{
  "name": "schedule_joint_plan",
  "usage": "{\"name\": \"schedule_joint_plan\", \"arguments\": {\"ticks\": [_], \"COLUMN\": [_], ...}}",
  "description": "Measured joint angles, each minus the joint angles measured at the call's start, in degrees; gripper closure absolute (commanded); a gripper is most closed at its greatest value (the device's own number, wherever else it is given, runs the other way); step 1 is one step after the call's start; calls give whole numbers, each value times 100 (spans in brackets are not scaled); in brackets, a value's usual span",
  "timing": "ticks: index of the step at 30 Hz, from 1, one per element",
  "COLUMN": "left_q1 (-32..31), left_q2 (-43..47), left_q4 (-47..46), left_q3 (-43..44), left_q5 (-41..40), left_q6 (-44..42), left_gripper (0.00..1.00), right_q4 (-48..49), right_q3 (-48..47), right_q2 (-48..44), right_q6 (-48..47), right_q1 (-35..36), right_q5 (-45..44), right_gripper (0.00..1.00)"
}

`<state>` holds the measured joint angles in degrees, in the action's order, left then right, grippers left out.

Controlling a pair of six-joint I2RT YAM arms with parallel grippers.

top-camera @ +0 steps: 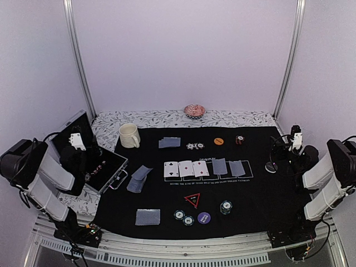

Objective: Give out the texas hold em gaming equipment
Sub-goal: Reset both arms

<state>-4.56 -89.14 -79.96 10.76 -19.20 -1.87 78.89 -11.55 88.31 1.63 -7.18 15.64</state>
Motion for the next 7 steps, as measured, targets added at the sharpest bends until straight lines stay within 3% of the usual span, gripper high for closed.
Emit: {"name": "schedule_joint_plan", "arguments": {"ticks": [7], "left_q1": [13], "left_q2": [-2], "left_q4": [170], "left_q3": [157], "left_q5": [96], "left_q6": [11], "left_gripper": [2], "right_q4": [-90], "right_q3": [-9], "right_q2": [0], "right_q6": [-17], "right_q1": [4], "right_q5": [-2], "right_gripper": [1]}}
